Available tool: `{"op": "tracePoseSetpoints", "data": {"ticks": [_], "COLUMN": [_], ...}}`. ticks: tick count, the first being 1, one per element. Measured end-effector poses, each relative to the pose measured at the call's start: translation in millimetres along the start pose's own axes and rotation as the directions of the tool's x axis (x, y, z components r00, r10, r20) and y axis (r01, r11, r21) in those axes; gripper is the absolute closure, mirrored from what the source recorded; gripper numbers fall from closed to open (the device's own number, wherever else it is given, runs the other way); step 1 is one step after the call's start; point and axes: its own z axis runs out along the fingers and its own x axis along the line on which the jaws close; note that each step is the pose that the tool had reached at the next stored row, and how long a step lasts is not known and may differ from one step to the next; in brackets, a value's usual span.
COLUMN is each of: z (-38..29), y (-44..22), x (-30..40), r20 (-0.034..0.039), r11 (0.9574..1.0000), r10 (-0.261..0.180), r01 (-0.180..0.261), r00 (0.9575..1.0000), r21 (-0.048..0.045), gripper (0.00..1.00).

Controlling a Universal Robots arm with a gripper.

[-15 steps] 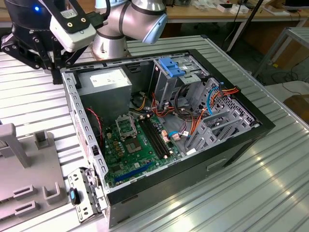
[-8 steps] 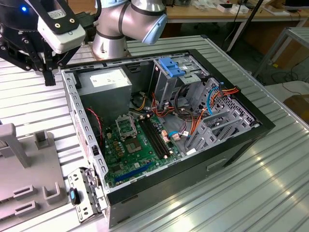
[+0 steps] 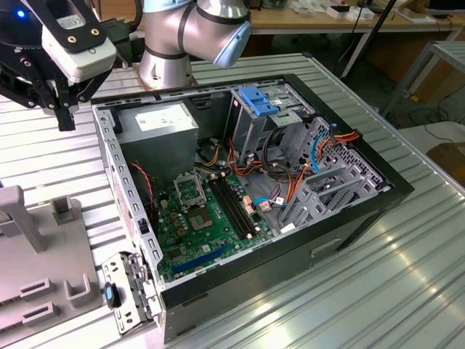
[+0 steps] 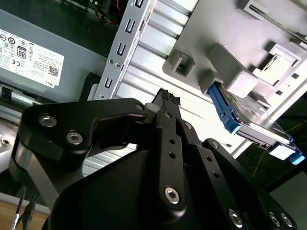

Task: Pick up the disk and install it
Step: 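Reach for the disk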

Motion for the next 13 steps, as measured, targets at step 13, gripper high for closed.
{"op": "tracePoseSetpoints", "data": {"ticks": [13], "z": [-0.6], "y": [-2.4], "x": [17.6], "r20": [-0.0001], "r11": [1.0000], "r10": [0.000], "r01": [0.000], "r00": [1.0000], "r21": [0.0001], "gripper": [0.89]}}
